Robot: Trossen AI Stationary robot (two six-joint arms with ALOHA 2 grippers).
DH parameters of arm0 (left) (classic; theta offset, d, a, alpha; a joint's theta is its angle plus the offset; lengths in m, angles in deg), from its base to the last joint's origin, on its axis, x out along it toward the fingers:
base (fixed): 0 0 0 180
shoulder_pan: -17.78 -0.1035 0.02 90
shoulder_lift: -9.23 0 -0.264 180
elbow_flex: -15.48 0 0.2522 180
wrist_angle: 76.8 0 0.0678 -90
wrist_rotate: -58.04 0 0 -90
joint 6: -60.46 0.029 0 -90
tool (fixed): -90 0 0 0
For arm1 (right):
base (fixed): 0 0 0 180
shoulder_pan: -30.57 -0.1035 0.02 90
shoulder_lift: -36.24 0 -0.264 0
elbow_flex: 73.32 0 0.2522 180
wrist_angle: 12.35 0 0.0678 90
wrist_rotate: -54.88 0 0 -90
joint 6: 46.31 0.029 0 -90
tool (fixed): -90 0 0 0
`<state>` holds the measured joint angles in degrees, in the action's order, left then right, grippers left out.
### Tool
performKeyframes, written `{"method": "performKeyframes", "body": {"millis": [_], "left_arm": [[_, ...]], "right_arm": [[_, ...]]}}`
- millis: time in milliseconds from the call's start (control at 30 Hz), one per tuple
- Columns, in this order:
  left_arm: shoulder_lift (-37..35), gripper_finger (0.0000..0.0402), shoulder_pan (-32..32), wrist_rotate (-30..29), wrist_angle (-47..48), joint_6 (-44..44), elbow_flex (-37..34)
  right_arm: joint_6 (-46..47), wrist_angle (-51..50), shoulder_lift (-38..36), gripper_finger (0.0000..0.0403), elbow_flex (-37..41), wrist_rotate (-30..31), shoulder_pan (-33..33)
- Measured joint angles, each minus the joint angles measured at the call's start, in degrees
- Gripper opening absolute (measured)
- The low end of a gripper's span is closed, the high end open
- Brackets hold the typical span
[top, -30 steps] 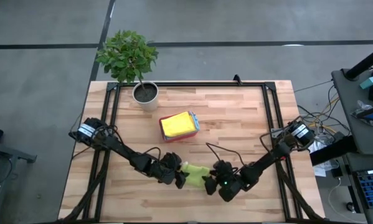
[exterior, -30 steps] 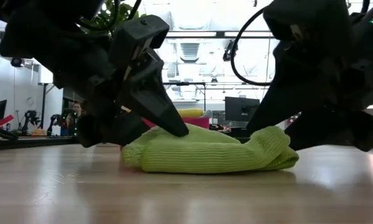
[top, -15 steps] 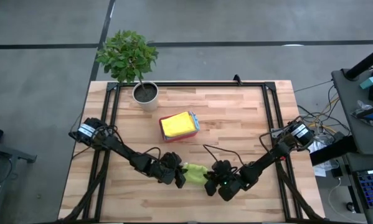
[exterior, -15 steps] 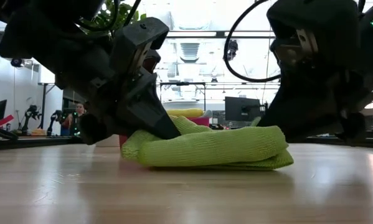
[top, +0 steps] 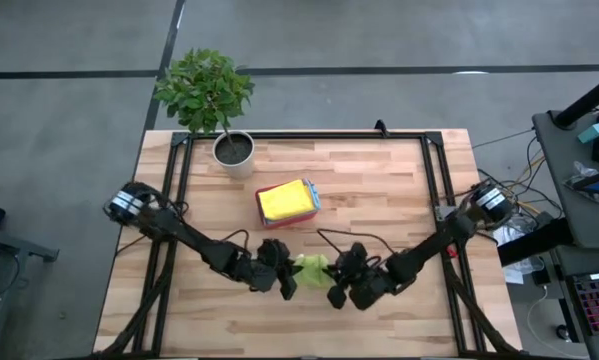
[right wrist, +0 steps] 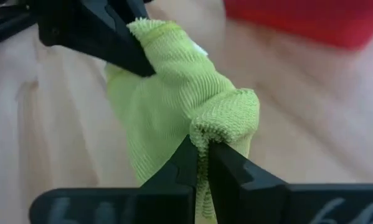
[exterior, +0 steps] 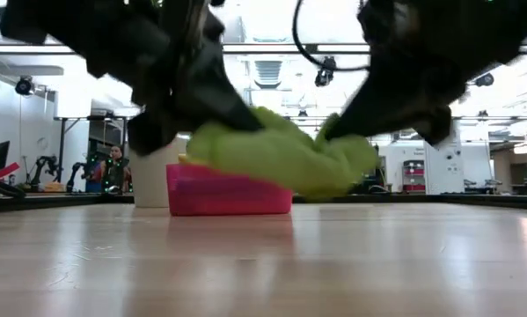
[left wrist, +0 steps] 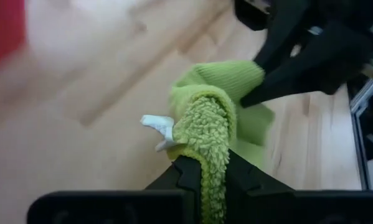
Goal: Fold microfiber towels
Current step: Put the folded green microfiber cloth into the pink bin
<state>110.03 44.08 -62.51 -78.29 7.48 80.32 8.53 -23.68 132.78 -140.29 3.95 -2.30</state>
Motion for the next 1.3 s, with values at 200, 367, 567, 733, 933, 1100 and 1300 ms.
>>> {"method": "performKeyframes", "body": {"millis": [200,367,567,733,933,1100,1300], "left_arm": [[-9.29,0.0012,-1.26,-6.67,9.55,4.07,-0.10],[-17.54,0.0012,-4.02,-13.10,20.68,4.43,-0.50],[-21.55,0.0012,-10.20,-14.44,22.46,6.80,-2.54],[-19.61,0.0012,-15.09,-13.90,22.38,2.13,-4.18],[-16.97,0.0012,-16.34,-13.39,21.94,-2.20,-5.44],[-16.53,0.0012,-18.46,-13.39,22.23,-2.25,-5.69],[-16.53,0.0012,-19.49,-13.37,22.17,-2.20,-6.25]], "right_arm": [[-18.56,0.13,-7.92,0.0014,-1.07,-2.22,8.47],[-31.28,0.45,-11.10,0.0013,-3.06,-10.93,18.11],[-40.99,4.02,-10.81,0.0013,-3.85,-17.39,27.64],[-42.44,4.36,-10.32,0.0013,-3.85,-23.67,33.64],[-42.46,5.31,-6.96,0.0013,-3.80,-25.85,35.56],[-42.96,6.83,-4.35,0.0013,-4.77,-25.52,36.01],[-43.16,5.94,-2.48,0.0013,-6.18,-25.21,36.37]]}}
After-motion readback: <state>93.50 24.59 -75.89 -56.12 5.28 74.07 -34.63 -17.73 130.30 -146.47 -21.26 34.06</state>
